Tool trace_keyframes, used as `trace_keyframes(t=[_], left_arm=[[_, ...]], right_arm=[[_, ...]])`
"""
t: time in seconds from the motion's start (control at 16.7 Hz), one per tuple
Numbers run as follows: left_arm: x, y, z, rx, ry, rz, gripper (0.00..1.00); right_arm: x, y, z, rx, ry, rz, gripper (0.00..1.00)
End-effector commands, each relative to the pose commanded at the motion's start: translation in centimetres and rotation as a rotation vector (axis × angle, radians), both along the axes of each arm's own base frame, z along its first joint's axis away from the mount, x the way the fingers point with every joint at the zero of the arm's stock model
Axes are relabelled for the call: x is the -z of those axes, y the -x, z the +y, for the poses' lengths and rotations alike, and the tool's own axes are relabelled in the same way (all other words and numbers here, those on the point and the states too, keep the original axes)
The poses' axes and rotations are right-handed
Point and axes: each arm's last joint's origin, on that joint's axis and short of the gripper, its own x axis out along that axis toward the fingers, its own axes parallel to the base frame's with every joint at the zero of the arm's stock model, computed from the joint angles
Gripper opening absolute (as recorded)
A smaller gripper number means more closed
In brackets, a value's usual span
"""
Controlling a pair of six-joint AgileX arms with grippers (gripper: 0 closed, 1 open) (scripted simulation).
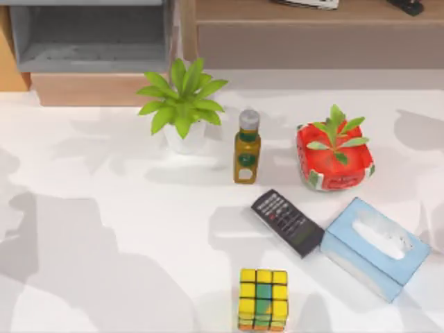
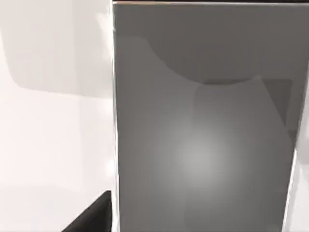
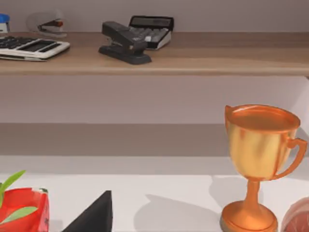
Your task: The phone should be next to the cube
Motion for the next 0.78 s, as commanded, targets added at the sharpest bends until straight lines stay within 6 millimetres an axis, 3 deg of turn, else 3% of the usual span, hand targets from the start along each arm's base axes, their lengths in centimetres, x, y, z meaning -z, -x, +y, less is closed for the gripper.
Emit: trace_keyframes(t=[0.24, 0.6, 0.78], left_arm=[[1.1, -1.5, 1.4, 0.013, 0.019, 0.067, 1.00], [1.3, -1.5, 1.3, 0.016, 0.019, 0.068, 1.00], [3.0, -1.6, 1.4, 0.013, 0.019, 0.068, 1.00]], right_arm=[[0.0, 0.0, 0.0, 0.000, 0.000, 0.000, 1.00], [0.0, 0.0, 0.0, 0.000, 0.000, 0.000, 1.00], [0.0, 0.0, 0.0, 0.000, 0.000, 0.000, 1.00]])
